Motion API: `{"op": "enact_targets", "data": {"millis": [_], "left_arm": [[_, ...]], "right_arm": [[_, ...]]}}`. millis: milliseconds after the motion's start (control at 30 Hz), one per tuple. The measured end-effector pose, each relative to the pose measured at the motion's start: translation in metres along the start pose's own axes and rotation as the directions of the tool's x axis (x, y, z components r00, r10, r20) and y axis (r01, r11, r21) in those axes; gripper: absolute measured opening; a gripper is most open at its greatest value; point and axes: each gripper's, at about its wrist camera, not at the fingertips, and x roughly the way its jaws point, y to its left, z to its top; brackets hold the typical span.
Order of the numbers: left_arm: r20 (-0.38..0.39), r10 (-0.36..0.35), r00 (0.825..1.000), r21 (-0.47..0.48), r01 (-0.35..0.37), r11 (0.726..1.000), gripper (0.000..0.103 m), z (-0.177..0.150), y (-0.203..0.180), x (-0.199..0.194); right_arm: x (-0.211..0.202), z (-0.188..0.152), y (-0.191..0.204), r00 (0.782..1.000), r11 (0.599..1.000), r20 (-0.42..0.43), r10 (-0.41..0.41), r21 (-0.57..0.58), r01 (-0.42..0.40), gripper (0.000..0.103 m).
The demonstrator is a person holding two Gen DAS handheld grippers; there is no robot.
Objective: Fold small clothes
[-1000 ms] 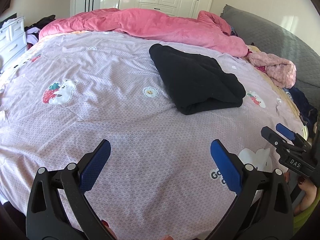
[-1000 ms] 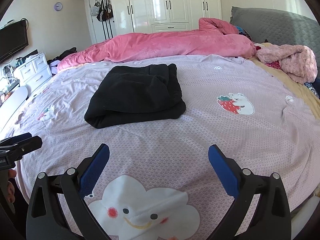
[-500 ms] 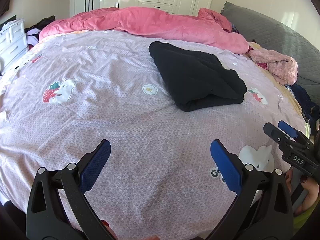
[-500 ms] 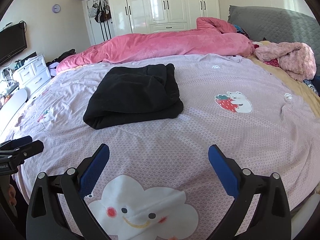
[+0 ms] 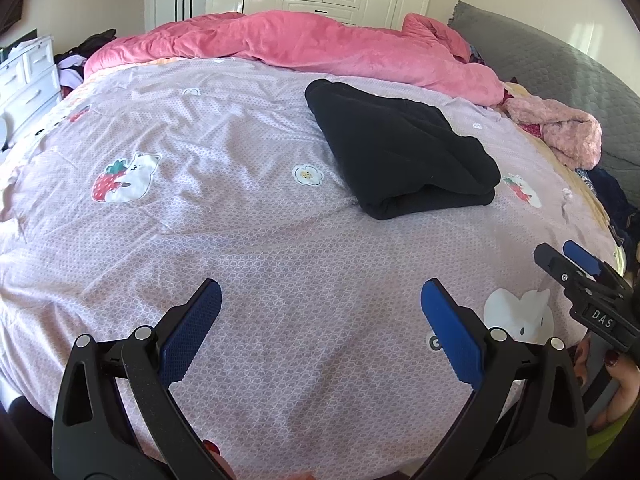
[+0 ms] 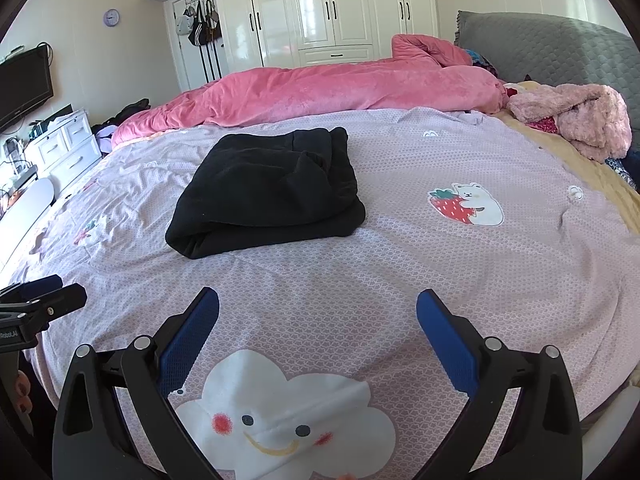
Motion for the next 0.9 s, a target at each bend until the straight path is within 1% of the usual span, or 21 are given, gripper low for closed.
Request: {"op": "enact_targets", "data": {"millis": [700, 900], "left_arm": [[-0.006, -0.012, 1.000, -0.010, 0.012, 1.000, 0.094, -0.0021, 0.0011, 0.0025], [-0.012, -0.005, 1.000, -0.013, 0.005, 1.000, 0.094, -0.0030, 0.0019, 0.0040]], "right_arm": [[0.0024, -0.0028, -0.0005, 1.000, 1.000, -0.006, -0.007, -0.007, 0.007, 0.099], [0.0036, -0.0033, -0.0009, 1.000, 1.000, -0.011, -0.010, -0.007, 0.010, 0.099]]}}
